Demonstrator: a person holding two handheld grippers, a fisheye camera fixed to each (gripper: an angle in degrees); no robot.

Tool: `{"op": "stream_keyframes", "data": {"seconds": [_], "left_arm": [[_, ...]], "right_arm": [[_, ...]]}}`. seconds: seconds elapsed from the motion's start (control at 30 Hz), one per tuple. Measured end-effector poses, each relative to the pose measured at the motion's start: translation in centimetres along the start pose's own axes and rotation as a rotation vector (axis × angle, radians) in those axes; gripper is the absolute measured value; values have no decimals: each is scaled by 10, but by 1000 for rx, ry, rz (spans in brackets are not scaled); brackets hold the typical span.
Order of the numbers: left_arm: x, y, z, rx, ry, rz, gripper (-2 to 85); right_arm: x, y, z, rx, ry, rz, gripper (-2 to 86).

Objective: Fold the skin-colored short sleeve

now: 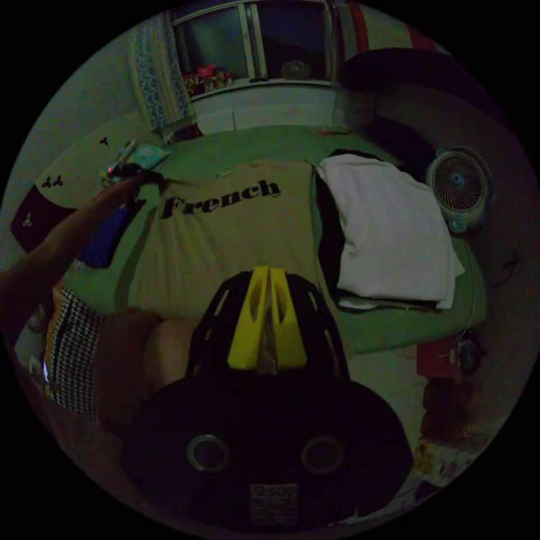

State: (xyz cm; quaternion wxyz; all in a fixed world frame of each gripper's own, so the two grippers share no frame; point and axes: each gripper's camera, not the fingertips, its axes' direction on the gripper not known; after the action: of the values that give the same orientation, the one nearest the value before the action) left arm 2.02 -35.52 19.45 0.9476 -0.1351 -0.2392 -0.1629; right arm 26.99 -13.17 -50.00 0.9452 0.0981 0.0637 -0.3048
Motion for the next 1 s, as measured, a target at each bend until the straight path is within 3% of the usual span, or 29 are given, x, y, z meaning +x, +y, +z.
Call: {"op": "stream_keyframes", "data": {"seconds": [0.23, 0.43, 0.73, 1.0], "left_arm": [[4, -60, -50, 101, -271, 12, 9], [19, -55, 7, -43, -459, 72, 43], [-37, 34, -39, 53, -161, -53, 124], [-19, 245, -74, -50, 134, 90, 168]], "right_arm": [[-8, -19, 21, 15, -9, -25, -8], [-5, -28, 54, -66, 8, -16, 11], [1, -5, 50, -87, 77, -68, 80], [10, 48, 34, -83, 34, -64, 116]]}}
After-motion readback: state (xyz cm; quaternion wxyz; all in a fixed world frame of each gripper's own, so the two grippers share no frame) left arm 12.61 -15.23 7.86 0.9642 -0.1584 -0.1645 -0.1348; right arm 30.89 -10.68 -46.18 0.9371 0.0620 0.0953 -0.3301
